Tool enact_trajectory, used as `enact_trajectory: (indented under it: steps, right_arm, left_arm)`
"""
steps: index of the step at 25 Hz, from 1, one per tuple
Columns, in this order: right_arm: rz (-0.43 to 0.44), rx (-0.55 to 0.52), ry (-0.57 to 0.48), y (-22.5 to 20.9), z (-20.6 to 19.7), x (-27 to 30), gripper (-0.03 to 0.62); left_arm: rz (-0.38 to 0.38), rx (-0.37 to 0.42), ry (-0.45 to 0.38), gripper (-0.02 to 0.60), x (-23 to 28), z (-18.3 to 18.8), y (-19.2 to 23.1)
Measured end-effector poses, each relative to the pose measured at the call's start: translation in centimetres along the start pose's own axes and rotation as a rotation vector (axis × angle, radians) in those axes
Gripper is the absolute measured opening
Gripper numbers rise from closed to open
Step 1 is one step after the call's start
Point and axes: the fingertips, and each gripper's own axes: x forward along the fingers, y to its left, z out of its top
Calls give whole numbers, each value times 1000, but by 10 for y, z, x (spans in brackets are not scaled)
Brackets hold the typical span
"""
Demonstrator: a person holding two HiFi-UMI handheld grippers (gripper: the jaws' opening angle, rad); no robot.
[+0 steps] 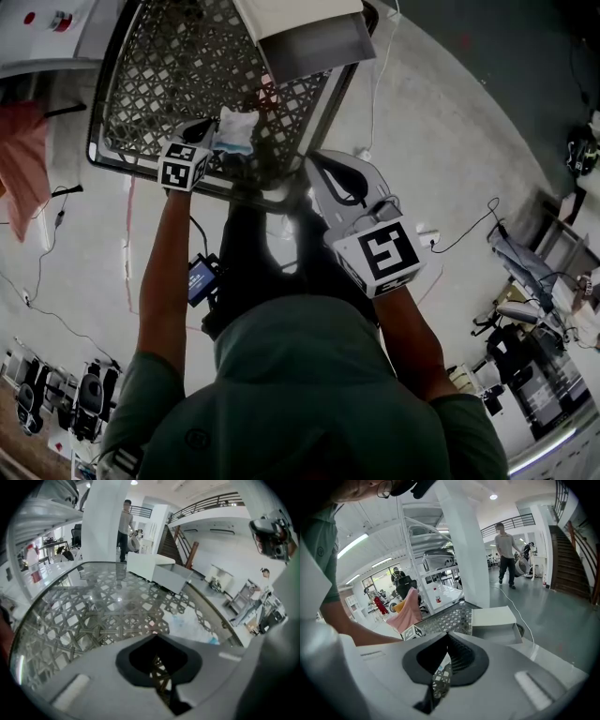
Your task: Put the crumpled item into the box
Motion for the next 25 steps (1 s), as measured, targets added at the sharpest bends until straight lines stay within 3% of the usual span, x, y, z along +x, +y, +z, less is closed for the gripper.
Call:
enact_trajectory:
  steps: [25]
  right_arm:
    - [21, 51, 47, -3, -11, 13, 6]
  left_arm:
    - [2, -16, 2, 3, -2, 1, 1]
